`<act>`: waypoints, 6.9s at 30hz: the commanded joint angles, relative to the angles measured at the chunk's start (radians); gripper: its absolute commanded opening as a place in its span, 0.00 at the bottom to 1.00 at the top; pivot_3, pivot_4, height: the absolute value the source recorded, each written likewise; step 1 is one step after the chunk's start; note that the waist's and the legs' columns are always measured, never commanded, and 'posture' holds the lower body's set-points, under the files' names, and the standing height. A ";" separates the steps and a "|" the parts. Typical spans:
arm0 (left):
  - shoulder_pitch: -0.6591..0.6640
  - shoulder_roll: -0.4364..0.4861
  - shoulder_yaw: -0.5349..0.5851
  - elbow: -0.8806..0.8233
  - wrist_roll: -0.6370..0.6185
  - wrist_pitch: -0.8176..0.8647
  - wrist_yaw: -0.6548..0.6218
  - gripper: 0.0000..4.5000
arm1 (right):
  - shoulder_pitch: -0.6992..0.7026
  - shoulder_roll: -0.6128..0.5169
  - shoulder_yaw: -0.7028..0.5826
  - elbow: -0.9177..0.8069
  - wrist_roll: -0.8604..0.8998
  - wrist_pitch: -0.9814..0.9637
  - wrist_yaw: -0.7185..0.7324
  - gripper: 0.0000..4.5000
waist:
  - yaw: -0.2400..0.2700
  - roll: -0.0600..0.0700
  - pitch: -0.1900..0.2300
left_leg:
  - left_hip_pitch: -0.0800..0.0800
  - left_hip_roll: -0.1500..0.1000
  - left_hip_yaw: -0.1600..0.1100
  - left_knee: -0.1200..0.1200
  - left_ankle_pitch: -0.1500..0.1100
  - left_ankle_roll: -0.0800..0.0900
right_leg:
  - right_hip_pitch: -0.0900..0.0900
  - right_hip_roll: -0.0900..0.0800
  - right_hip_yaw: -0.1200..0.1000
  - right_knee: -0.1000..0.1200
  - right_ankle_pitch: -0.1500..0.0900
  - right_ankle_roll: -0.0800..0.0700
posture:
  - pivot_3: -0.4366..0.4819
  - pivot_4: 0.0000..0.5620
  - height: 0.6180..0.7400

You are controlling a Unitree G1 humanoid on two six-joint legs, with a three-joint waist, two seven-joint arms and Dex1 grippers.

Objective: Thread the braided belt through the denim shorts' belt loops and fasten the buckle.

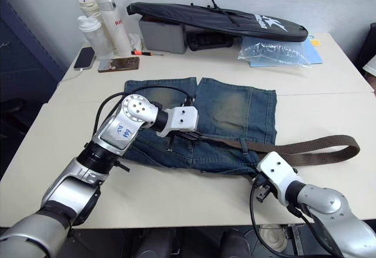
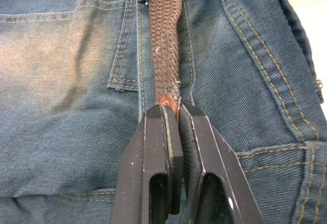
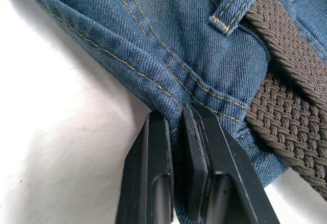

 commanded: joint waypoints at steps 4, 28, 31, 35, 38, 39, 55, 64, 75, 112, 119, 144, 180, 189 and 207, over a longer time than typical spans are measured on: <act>0.014 0.027 0.049 -0.078 -0.041 0.105 0.012 0.10 | 0.010 0.005 -0.028 0.044 -0.027 0.003 -0.007 0.00 | 0.000 0.000 0.000 | 0.000 0.000 0.000 0.001 0.000 0.000 | 0.000 0.000 0.000 0.000 0.000 0.000 | 0.48 0.27 0.33; 0.140 0.104 0.241 -0.291 -0.484 0.460 -0.042 0.75 | 0.061 -0.120 -0.292 0.379 -0.105 -0.262 0.147 0.00 | 0.007 0.001 -0.001 | 0.001 0.000 0.000 0.000 0.000 0.000 | 0.002 0.000 0.001 0.000 0.000 0.000 | 0.48 0.27 0.33; 0.157 0.098 0.230 -0.309 -0.486 0.461 -0.015 0.75 | 0.051 -0.126 -0.297 0.422 -0.115 -0.297 0.157 0.00 | 0.009 0.001 0.000 | 0.001 0.000 0.000 0.001 0.000 0.000 | 0.002 0.000 0.001 0.000 0.000 0.000 | 0.48 0.27 0.33; 0.170 0.092 0.217 -0.312 -0.484 0.452 0.009 0.75 | 0.029 -0.116 -0.297 0.410 -0.097 -0.306 0.175 0.00 | 0.008 0.001 -0.001 | 0.001 0.000 0.000 0.001 0.000 0.000 | 0.002 0.000 0.001 -0.002 0.000 0.000 | 0.48 0.27 0.33; 0.176 0.083 0.209 -0.312 -0.485 0.451 0.025 0.76 | 0.027 -0.127 -0.339 0.364 -0.062 -0.295 0.210 0.29 | 0.005 0.001 -0.001 | 0.001 0.000 0.000 0.000 0.000 0.000 | 0.002 0.000 0.001 -0.002 0.000 0.000 | 0.48 0.27 0.33; 0.178 0.080 0.206 -0.313 -0.486 0.451 0.029 0.76 | 0.034 -0.138 -0.360 0.351 -0.061 -0.295 0.225 0.38 | 0.004 0.001 -0.001 | 0.001 0.000 0.000 0.000 0.000 0.000 | 0.002 0.000 0.001 -0.002 0.000 0.000 | 0.48 0.27 0.33; 0.185 0.032 0.219 -0.300 -0.490 0.372 0.079 0.76 | -0.099 0.153 -0.716 -0.050 0.919 0.383 -0.196 0.99 | 0.002 0.002 0.000 | 0.001 0.003 -0.003 -0.001 0.000 0.000 | 0.004 0.001 -0.001 -0.007 0.000 -0.001 | 0.48 0.27 0.33; 0.181 0.014 0.272 -0.318 -0.507 0.341 0.143 0.76 | -0.002 0.258 -0.462 0.109 1.653 0.022 -0.934 0.99 | 0.002 0.003 0.000 | 0.000 0.002 -0.002 0.001 -0.001 0.001 | 0.002 -0.001 0.001 -0.005 0.000 -0.001 | 0.48 0.27 0.33; 0.200 0.032 0.261 -0.336 -0.495 0.339 0.180 0.76 | -0.083 0.355 -0.361 0.175 1.662 -0.122 -1.022 0.99 | -0.004 0.005 -0.002 | 0.000 0.002 -0.001 -0.001 -0.001 0.001 | -0.003 0.001 0.006 0.001 0.000 -0.001 | 0.48 0.27 0.33; 0.176 0.059 0.219 -0.327 -0.445 0.284 0.199 0.76 | -0.260 0.428 -0.334 0.576 1.454 -0.098 -0.796 0.87 | -0.003 0.008 -0.005 | 0.000 0.003 0.000 -0.001 -0.001 0.001 | -0.004 0.001 0.007 0.001 0.000 -0.001 | 0.48 0.27 0.33; 0.176 0.057 0.215 -0.310 -0.435 0.269 0.196 0.76 | -0.277 0.465 -0.325 0.570 1.376 -0.093 -0.749 0.13 | -0.006 0.008 -0.005 | 0.000 0.003 0.000 -0.002 -0.001 0.001 | -0.004 0.001 0.007 0.001 0.000 -0.001 | 0.48 0.27 0.33; 0.163 0.053 0.194 -0.286 -0.420 0.241 0.171 0.76 | -0.226 0.578 -0.263 0.541 0.703 -0.353 -0.375 0.01 | -0.025 0.005 -0.007 | 0.001 0.002 -0.001 -0.004 -0.001 0.001 | -0.004 0.001 0.007 0.001 0.000 0.000 | 0.48 0.27 0.33; 0.167 0.050 0.180 -0.284 -0.397 0.221 0.181 0.76 | -0.409 0.667 0.067 0.498 0.550 0.097 -0.330 0.01 | -0.058 -0.003 -0.011 | 0.013 0.020 0.006 -0.005 -0.008 -0.013 | -0.006 0.021 0.019 0.003 -0.006 -0.015 | 0.48 0.27 0.33; 0.164 0.041 0.174 -0.283 -0.392 0.220 0.169 0.76 | -0.413 0.755 -0.101 0.516 0.657 0.119 -0.417 0.19 | -0.056 -0.006 -0.013 | 0.015 0.023 0.008 -0.005 -0.010 -0.013 | -0.005 0.022 0.021 0.003 -0.006 -0.016 | 0.48 0.27 0.33; 0.155 0.038 0.171 -0.255 -0.379 0.192 0.151 0.76 | -0.449 0.753 -0.373 0.529 1.064 0.070 -0.647 0.34 | -0.039 -0.001 -0.011 | 0.010 0.020 0.010 -0.005 -0.012 -0.010 | -0.010 0.019 0.022 0.003 -0.006 -0.015 | 0.48 0.27 0.33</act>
